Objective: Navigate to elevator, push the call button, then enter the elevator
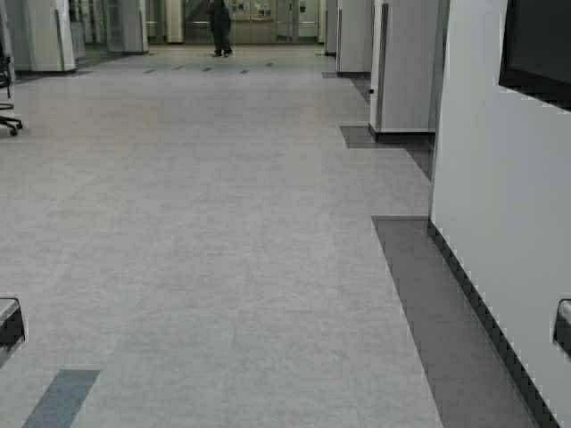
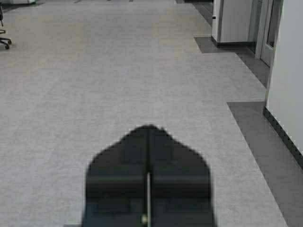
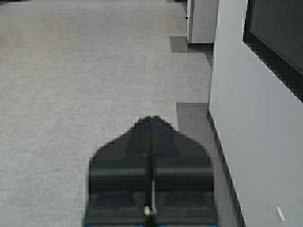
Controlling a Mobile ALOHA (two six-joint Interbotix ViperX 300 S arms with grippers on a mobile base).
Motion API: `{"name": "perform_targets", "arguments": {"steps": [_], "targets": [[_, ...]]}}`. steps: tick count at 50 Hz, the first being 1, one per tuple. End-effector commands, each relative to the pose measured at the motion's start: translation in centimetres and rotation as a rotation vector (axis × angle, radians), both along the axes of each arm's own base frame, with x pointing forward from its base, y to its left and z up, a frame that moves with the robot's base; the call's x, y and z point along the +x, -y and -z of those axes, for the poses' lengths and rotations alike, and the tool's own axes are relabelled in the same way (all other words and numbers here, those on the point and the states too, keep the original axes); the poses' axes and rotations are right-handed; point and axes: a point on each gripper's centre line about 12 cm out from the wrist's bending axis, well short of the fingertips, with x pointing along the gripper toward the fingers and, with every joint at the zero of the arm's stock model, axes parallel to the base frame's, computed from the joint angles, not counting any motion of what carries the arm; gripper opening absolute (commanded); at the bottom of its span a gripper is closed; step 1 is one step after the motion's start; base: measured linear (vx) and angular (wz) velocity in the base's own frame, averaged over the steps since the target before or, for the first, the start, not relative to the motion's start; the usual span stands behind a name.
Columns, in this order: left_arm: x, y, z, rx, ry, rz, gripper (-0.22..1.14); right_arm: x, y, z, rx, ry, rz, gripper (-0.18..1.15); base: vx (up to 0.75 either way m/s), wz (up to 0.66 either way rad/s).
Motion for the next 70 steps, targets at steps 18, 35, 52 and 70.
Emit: {"name": "perform_targets", "arguments": {"steps": [18,35,52,70], "targets": [[-0.4,0.0,-0.2,-0.044,0.004,0.005,0.02,0.1,-0.1,0.8,0.003,-0.023,-0.007,0.05,0.00,0.00],[0.4,0.0,0.8,-0.041,-0.043,0.003,0.02,0.1,-0.1,1.0,-0.003,-0.025,-0.006,0.05,0.08,-0.02],[0.3,0.1,1.2,-0.009,-0.037,0.004,0.02,0.0,-0.1,1.0,0.008,-0.014,-0.007,0.05,0.26,0.01],[0.1,-0.3,1.4,0.015,0.009,-0.016,0.02,0.1,-0.2,0.9,0.017,0.003,-0.009,0.05,0.35,0.07]]}}
